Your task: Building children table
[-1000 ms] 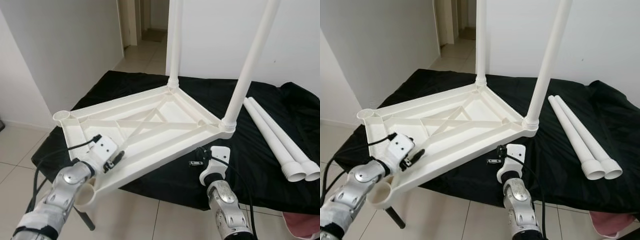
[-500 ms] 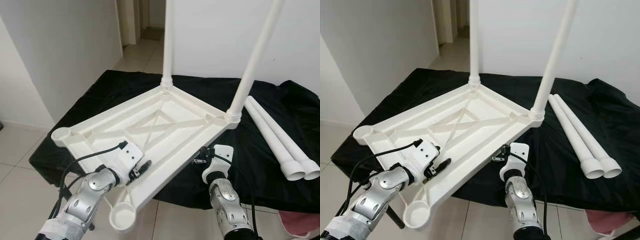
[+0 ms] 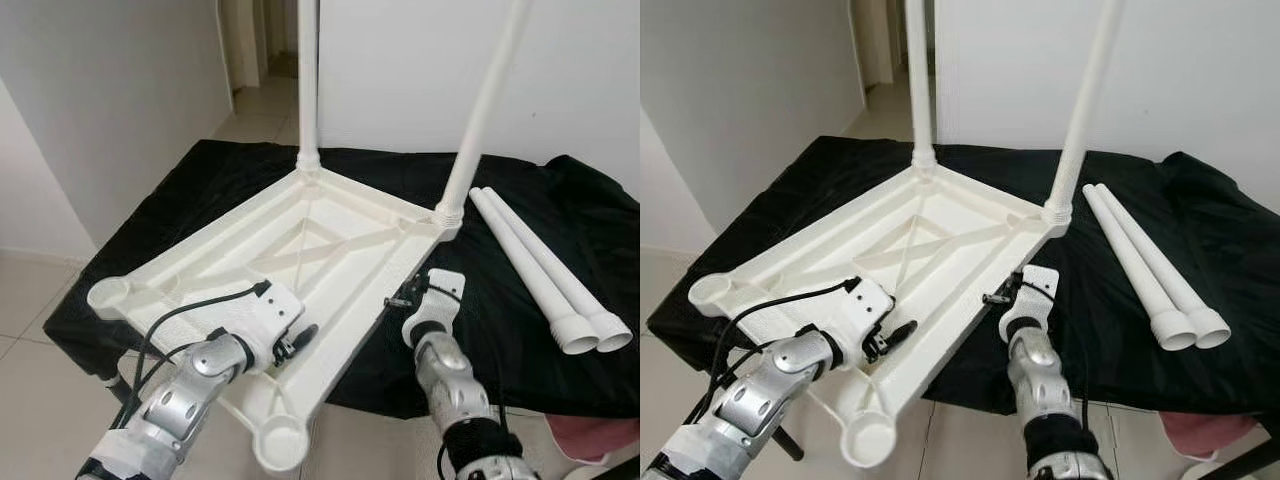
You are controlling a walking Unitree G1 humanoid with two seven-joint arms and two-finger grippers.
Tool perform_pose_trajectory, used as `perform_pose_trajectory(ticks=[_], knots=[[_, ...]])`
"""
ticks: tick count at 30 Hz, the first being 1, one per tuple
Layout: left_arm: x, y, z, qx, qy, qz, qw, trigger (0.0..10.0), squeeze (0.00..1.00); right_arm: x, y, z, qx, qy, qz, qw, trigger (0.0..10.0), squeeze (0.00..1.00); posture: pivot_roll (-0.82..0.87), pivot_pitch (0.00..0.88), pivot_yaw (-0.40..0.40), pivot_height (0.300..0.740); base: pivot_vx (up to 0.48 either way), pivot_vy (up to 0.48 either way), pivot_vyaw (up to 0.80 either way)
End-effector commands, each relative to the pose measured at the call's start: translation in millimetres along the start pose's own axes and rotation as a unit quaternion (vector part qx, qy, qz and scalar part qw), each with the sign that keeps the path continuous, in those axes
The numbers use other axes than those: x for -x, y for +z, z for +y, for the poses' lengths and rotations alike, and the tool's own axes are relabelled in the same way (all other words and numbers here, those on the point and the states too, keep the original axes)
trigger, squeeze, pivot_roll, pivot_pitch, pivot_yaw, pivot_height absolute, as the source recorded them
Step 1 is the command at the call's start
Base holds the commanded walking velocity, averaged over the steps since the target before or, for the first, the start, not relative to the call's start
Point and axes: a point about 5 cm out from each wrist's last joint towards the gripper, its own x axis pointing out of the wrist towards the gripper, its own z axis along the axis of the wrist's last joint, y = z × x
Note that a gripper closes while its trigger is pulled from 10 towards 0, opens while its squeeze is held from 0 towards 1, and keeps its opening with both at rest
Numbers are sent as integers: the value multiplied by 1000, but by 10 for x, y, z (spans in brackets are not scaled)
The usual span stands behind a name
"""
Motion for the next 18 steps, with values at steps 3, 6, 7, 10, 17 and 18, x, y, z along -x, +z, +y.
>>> perform_pose_trajectory(ticks=[3,6,7,10,17,18], knots=[[-45,18,-266,13,-138,-2,990,10000,0,-40,-57,33,9,13,24,1000,10000,0,18,116,42,740,0,0,0],[-127,67,-415,32,-143,-14,989,10000,0,-112,0,35,31,23,22,999,10000,0,18,116,41,740,0,0,0],[-158,91,-440,35,-137,-19,990,10000,0,-132,20,32,38,26,19,999,10000,0,19,116,39,740,0,0,0],[-204,141,-427,44,-118,-29,992,10000,0,-151,51,13,51,25,11,998,10000,0,21,116,36,740,0,0,0],[-173,276,8,48,-15,-70,996,10000,0,-104,128,-116,43,-1,-34,998,10000,0,27,118,28,740,0,0,0],[-173,276,8,48,-15,-70,996,10000,0,-104,128,-116,43,-1,-34,998,10000,0,27,118,28,740,0,0,0]])
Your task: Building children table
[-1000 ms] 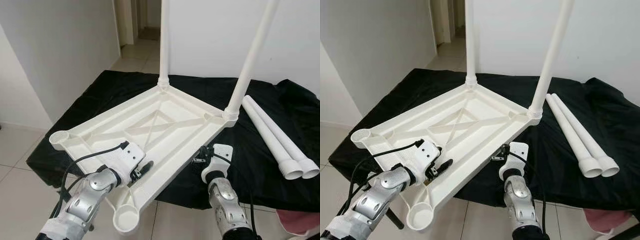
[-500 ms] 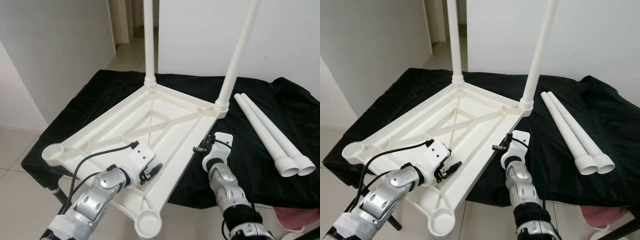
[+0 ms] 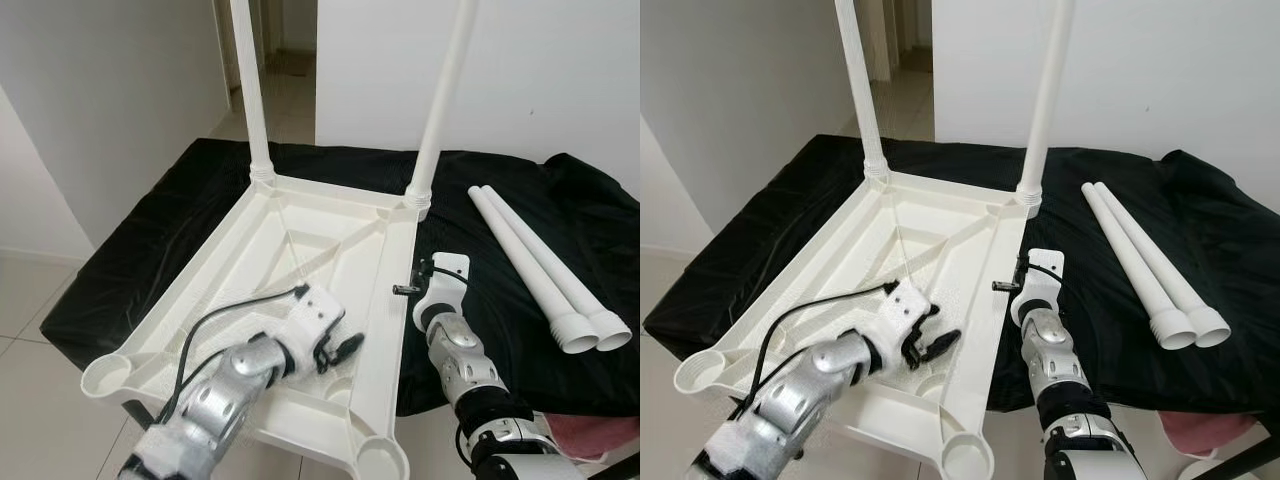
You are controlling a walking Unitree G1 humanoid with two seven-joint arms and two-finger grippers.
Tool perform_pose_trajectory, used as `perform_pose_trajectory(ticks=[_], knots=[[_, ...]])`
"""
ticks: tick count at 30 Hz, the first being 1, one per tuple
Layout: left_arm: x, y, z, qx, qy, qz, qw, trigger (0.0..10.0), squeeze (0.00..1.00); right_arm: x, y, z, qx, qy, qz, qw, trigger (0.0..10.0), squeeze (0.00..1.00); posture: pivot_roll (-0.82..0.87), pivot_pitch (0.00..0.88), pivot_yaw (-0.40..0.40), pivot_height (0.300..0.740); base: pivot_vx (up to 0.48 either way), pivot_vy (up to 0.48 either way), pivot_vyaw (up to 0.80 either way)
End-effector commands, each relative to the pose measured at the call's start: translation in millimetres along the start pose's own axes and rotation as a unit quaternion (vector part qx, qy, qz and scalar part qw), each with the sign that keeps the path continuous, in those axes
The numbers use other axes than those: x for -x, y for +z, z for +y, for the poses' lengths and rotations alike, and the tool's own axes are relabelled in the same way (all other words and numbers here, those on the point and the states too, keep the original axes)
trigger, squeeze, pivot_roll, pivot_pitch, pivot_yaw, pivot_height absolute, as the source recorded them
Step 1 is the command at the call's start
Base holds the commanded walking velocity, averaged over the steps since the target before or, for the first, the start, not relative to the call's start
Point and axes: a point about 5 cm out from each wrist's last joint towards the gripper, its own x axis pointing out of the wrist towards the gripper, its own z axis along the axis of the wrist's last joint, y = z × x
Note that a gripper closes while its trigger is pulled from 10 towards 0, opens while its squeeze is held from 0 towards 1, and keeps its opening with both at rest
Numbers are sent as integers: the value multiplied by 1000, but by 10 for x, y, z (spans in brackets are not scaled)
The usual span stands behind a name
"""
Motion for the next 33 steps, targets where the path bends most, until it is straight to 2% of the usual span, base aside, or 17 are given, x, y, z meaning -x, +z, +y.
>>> perform_pose_trajectory(ticks=[1,4,9,11,15,23,25,27,33], knots=[[54,-39,99,14,21,-1,1000,10000,0,37,-12,-16,-2,-5,-12,1000,10000,0,24,123,29,740,0,0,0],[168,137,391,25,64,-45,997,10000,0,120,11,-82,-11,-25,-49,998,10000,0,21,127,31,740,0,0,0],[273,236,439,37,35,-68,996,10000,0,199,74,-131,-23,-34,-90,995,10000,0,20,128,33,740,0,0,0],[362,245,349,49,-20,-74,996,10000,0,280,102,-186,-25,-42,-114,992,10000,0,18,129,33,740,0,0,0],[451,150,159,31,-77,-53,995,10000,0,416,123,-241,-27,-44,-135,989,10000,0,21,129,25,740,0,0,0],[521,5,-41,30,-132,-23,990,10000,0,548,102,-207,-31,-29,-139,989,10000,0,23,130,11,740,0,0,0],[540,-88,-138,4,-161,5,987,10000,0,572,70,-204,-25,-19,-132,991,10000,0,24,125,-2,740,0,0,0],[572,-128,-212,1,-182,18,983,10000,0,592,56,-201,-21,-13,-126,992,10000,0,22,125,-4,740,0,0,0],[678,-85,-307,5,-225,14,974,10000,0,612,78,-210,-15,-5,-125,992,10000,0,19,124,-12,740,0,0,0]])
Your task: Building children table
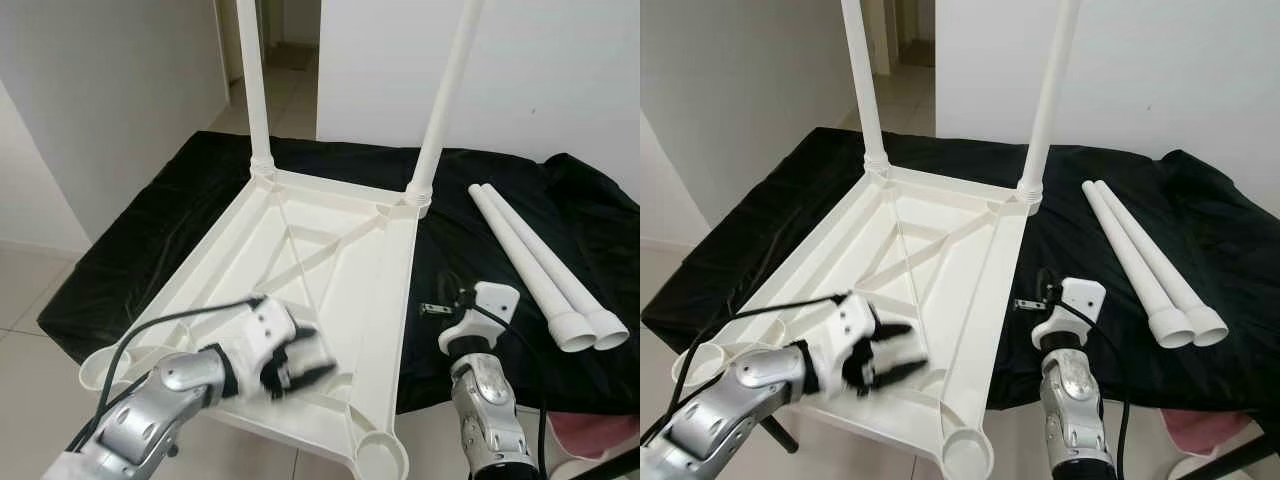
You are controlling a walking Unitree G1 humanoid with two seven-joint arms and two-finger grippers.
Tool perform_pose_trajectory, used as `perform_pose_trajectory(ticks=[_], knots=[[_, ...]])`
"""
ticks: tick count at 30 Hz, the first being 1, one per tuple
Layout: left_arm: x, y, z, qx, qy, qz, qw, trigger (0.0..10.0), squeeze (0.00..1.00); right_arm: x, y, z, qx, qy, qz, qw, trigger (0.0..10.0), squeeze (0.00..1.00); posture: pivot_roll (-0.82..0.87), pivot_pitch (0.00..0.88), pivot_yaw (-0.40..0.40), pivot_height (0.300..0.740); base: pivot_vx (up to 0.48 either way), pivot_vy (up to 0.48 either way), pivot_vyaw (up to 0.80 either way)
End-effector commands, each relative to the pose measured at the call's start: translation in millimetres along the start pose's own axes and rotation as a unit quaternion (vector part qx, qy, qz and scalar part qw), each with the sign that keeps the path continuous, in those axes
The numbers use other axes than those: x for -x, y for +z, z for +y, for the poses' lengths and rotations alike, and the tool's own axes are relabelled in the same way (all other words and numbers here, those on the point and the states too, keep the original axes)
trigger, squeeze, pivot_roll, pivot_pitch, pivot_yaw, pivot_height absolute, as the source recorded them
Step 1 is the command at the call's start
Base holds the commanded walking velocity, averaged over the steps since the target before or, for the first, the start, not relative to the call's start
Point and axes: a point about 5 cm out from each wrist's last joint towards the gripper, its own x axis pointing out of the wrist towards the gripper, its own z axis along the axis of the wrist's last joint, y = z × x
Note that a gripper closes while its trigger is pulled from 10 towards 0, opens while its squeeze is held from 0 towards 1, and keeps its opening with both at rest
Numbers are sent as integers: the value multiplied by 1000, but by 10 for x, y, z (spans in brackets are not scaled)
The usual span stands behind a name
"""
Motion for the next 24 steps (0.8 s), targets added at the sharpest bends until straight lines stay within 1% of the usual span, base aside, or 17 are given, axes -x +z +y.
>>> perform_pose_trajectory(ticks=[1,2,3,7,8,11,12,13,14,15,16,17,18,19,20,23,24], knots=[[23,14,-37,-1,-21,2,1000,10000,0,39,-32,-24,1,1,12,1000,10000,0,19,124,-12,740,0,0,0],[59,33,-68,-3,-33,4,999,10000,0,54,-30,-18,3,6,14,1000,10000,0,18,130,-9,740,0,0,0],[59,33,-68,-3,-33,4,999,10000,0,54,-30,-18,3,6,14,1000,10000,0,18,130,-9,740,0,0,0],[181,28,-113,-6,-47,15,999,10000,0,96,-48,-26,5,9,22,1000,10000,0,15,139,-4,740,0,0,0],[236,3,-114,-8,-48,29,998,10000,0,108,-49,-36,7,10,24,1000,10000,0,15,144,0,740,0,0,0],[259,-13,-118,-10,-54,34,998,10000,0,112,-48,-40,8,10,24,1000,10000,0,14,145,3,740,0,0,0],[273,-56,-115,-20,-57,48,997,10000,0,111,-44,-44,9,11,25,1000,10000,0,14,147,5,740,0,0,0],[273,-56,-115,-20,-57,48,997,10000,0,111,-44,-44,9,11,25,1000,10000,0,14,147,5,740,0,0,0],[259,-144,-79,-32,-50,73,996,10000,0,101,-34,-50,11,11,26,1000,10000,0,11,148,6,740,0,0,0],[259,-144,-79,-32,-50,73,996,10000,0,101,-34,-50,11,11,26,1000,10000,0,11,148,6,740,0,0,0],[215,-198,-8,-42,-28,83,995,10000,0,81,-19,-54,13,11,24,1000,10000,0,6,148,7,740,0,0,0],[201,-217,27,-35,-18,87,995,10000,0,74,-11,-55,14,10,24,1000,10000,0,4,148,7,740,0,0,0],[201,-217,27,-35,-18,87,995,10000,0,74,-11,-55,14,10,24,1000,10000,0,4,148,7,740,0,0,0],[195,-229,53,-44,-15,92,995,10000,0,68,-4,-56,13,10,23,1000,10000,0,2,147,8,740,0,0,0],[191,-253,89,-44,-9,100,994,10000,0,67,-3,-55,13,10,23,1000,10000,0,1,146,9,740,0,0,0],[193,-268,109,-45,-6,106,993,10000,0,67,-2,-53,13,10,24,1000,10000,0,0,145,9,740,0,0,0],[189,-291,166,-73,-2,122,990,10000,0,67,-2,-53,14,9,24,1000,10000,0,0,144,10,740,0,0,0]])
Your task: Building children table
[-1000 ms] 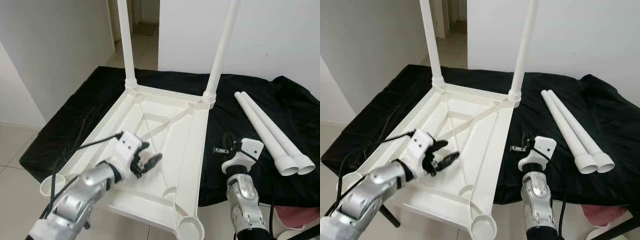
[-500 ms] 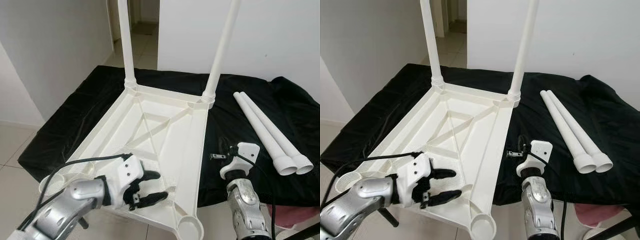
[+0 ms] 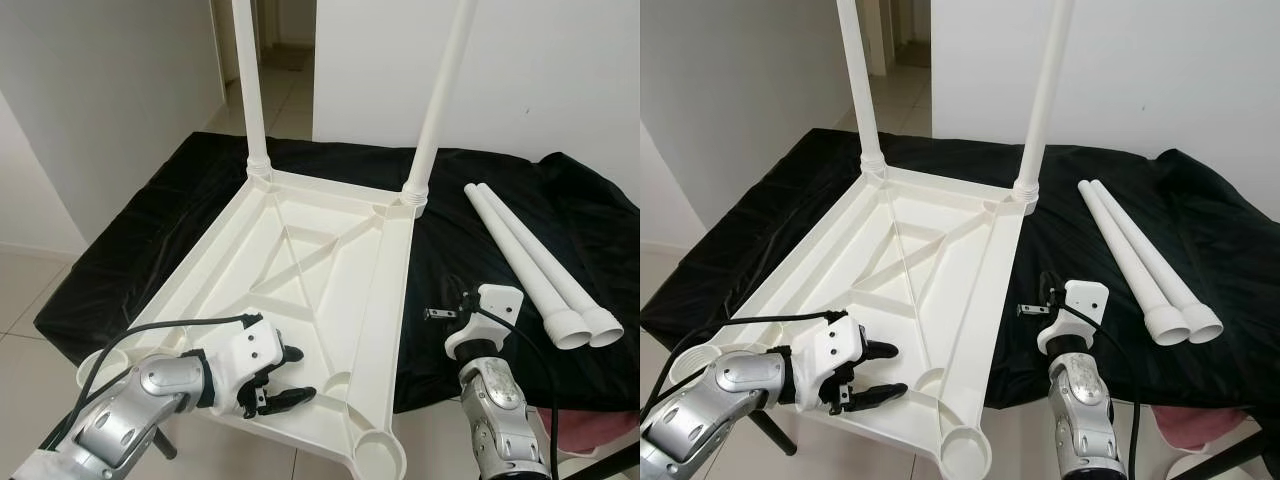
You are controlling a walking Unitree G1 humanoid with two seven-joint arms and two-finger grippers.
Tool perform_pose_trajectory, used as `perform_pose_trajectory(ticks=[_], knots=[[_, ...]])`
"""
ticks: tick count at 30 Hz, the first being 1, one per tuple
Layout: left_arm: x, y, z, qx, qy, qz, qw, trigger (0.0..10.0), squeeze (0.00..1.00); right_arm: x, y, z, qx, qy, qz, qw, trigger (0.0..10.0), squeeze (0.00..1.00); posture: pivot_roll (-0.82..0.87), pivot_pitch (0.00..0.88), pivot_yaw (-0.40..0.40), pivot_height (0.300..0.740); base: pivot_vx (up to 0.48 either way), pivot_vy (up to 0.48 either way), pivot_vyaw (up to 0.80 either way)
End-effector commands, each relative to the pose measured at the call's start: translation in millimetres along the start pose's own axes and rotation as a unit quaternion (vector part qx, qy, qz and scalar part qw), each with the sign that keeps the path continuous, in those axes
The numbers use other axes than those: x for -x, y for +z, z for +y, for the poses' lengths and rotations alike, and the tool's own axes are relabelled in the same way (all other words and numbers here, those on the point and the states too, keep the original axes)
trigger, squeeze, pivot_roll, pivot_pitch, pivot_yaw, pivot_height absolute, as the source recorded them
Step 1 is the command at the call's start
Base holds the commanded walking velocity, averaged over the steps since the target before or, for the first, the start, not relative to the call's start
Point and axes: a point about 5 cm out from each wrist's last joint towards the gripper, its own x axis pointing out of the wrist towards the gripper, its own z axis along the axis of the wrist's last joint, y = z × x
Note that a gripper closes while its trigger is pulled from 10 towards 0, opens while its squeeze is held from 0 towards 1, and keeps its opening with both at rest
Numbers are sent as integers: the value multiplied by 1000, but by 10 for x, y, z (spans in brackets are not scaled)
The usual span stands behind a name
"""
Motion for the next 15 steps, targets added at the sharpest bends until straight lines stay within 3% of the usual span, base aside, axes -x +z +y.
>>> perform_pose_trajectory(ticks=[1,7,13,15], knots=[[-7,-93,-1,-14,-8,29,999,10000,0,1,-2,12,0,1,4,1000,10000,0,0,144,10,740,0,0,0],[-60,-79,254,-48,26,40,998,10000,0,-10,-1,15,-1,-2,5,1000,10000,0,-3,139,17,740,0,0,0],[-118,-89,376,-69,45,47,995,10000,0,-8,-5,12,-2,-7,5,1000,10000,0,-6,136,22,740,0,0,0],[-146,-101,465,-73,77,54,993,10000,0,-8,-6,14,-3,-9,5,1000,10000,0,-9,134,26,740,0,0,0]])
